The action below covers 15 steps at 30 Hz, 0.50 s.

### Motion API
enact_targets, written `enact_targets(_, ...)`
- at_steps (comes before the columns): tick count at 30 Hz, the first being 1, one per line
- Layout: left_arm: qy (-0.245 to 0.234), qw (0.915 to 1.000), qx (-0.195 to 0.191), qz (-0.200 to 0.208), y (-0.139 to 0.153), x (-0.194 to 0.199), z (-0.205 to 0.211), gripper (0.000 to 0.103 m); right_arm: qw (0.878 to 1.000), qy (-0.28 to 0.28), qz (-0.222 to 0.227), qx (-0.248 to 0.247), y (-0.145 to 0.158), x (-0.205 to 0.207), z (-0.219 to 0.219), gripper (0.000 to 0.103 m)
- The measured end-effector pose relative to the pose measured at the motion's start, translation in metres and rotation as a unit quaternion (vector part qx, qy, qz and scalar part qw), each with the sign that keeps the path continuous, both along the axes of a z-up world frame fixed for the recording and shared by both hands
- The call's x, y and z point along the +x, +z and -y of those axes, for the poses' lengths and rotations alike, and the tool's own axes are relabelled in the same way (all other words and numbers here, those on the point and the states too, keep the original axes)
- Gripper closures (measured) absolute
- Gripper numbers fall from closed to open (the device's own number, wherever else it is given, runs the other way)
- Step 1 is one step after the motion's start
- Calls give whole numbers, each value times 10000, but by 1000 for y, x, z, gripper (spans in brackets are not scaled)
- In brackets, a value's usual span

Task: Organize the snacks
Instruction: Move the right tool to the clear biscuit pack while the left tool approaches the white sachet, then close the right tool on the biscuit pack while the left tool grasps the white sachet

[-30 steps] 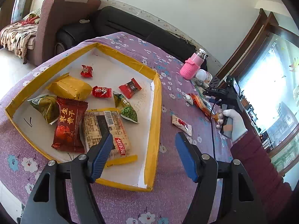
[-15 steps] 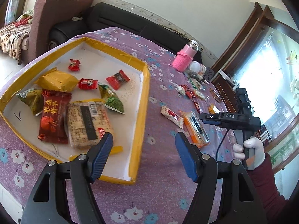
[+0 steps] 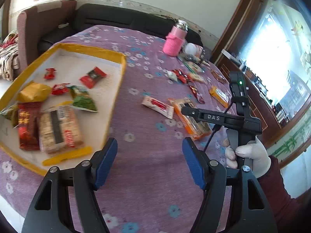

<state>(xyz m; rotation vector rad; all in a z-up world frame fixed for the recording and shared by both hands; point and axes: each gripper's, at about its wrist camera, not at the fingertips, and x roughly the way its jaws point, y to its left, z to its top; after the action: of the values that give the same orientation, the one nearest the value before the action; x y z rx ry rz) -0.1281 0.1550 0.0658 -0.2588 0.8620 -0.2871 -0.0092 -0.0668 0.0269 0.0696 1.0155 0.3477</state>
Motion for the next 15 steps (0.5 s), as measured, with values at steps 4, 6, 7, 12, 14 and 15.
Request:
enact_targets(4, -366, 9991, 158, -139, -4, 17, 32, 34, 10000, 3, 61, -18, 3, -2, 6, 48)
enact_targets(6, -492, 9983, 131, -266, -8, 28, 43, 34, 9999, -77, 125, -50, 2, -3, 13, 49)
enact_targets(7, -546, 9978, 111, -349, -12, 36, 48, 34, 9998, -163, 138, -2, 2, -3, 21, 49)
enact_targets(12, -419, 9959, 7, -799, -34, 87, 59, 34, 9980, -571, 170, 215, -2, 3, 54, 49)
enact_targets(14, -298, 9947, -89, -982, -44, 108, 60, 35, 9973, -657, 213, 233, -2, 3, 62, 49)
enact_targets(15, -270, 9940, -95, -1058, -49, 119, 61, 35, 9972, -663, 197, 300, -2, 3, 64, 49)
